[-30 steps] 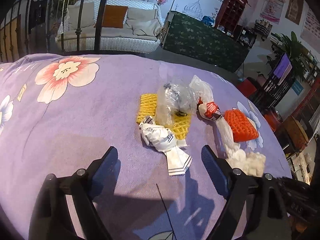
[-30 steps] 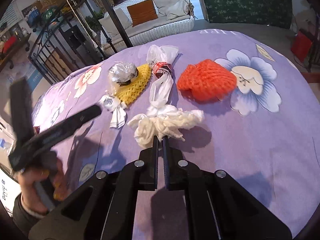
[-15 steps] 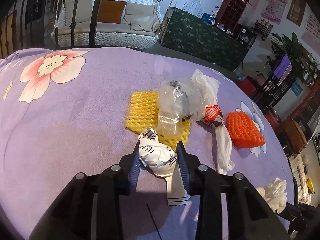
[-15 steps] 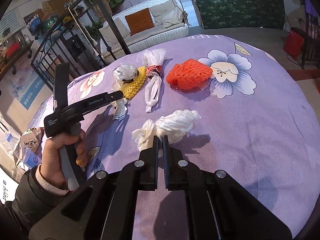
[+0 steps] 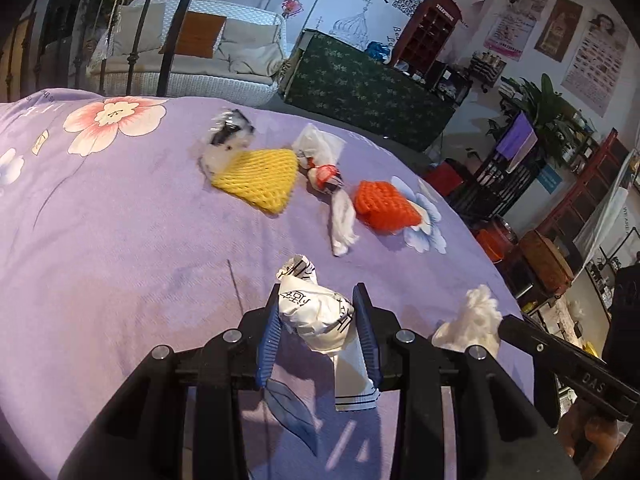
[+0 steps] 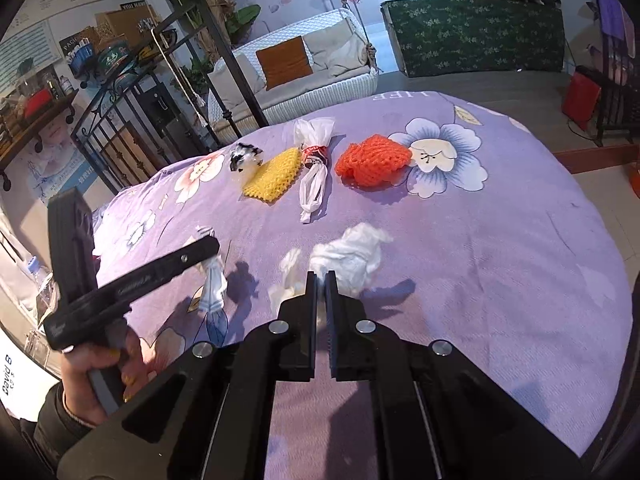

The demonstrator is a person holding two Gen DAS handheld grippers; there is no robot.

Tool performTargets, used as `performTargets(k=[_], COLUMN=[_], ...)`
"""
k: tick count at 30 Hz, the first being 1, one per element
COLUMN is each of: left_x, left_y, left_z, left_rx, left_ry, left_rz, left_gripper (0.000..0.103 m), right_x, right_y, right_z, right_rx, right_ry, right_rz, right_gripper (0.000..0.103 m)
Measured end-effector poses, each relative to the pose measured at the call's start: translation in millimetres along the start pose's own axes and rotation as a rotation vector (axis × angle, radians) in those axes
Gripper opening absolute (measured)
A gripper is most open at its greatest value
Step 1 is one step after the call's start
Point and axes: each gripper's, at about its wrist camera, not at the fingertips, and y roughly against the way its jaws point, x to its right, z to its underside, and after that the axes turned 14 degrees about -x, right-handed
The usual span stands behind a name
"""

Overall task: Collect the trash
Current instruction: 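Grasp the white printed wrapper with the left tool while the right tool grasps white tissues, then carry the wrapper and tissues over the black bin and open both tools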

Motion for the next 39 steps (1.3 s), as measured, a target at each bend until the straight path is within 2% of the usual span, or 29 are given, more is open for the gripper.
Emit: performTargets(k=[6,9,11,12,13,14,15,19,21,24,25,26,29,33,39], left_x=[47,59,63,64,65,66,66,68,66,65,64,64,65,79,118], left_y=[9,12,13,14,15,16,16,19,18,19,20,20,20,19,13], left_z=[22,26,27,28,28,28,29,41,45,51,51,52,55,57,60], left_rx=[0.024,0.037,0.041,0.043,0.045,0.046,0.049,0.053,0.048,0.047,0.047,0.046,0.044,0.042,0.027], left_ry=[-0.074,-0.096,-0.102,-0.103,-0.104,-0.103,-0.102,-0.101,-0.091,-0.091,-0.092,-0.092,-0.096,-0.127,-0.221], left_rz=[0.057,0.058,0.061,0.060,0.060,0.059,0.055,0.034,0.035,0.026,0.025,0.023,0.033,0.056,0.119], left_gripper=[0.034,0.034,0.034,0.034,0.034,0.034,0.034,0.034,0.034,0.034,0.034,0.034,0.034,0.034,0.034], right_x=[18,30,39,42,46,47,50,47,44,36,33,30,27,41,98], right_y=[40,51,51,48,41,34,27,1,-14,-24,-24,-23,-9,24,96], right_z=[25,34,38,40,42,45,48,51,48,46,46,46,51,63,90], right_rx=[0.058,0.066,0.070,0.050,0.020,0.004,-0.002,-0.048,-0.080,-0.091,-0.091,-0.087,-0.051,0.022,0.135], right_ry=[-0.030,-0.040,-0.082,-0.098,-0.117,-0.133,-0.155,-0.170,-0.168,-0.135,-0.121,-0.114,-0.094,-0.119,-0.244], right_rz=[0.026,0.050,0.062,0.067,0.073,0.076,0.076,0.077,0.089,0.091,0.081,0.072,0.084,0.106,0.219], right_gripper=[0.002,0.003,0.006,0.011,0.037,0.069,0.077,0.077,0.073,0.054,0.040,0.034,0.026,0.026,0.026])
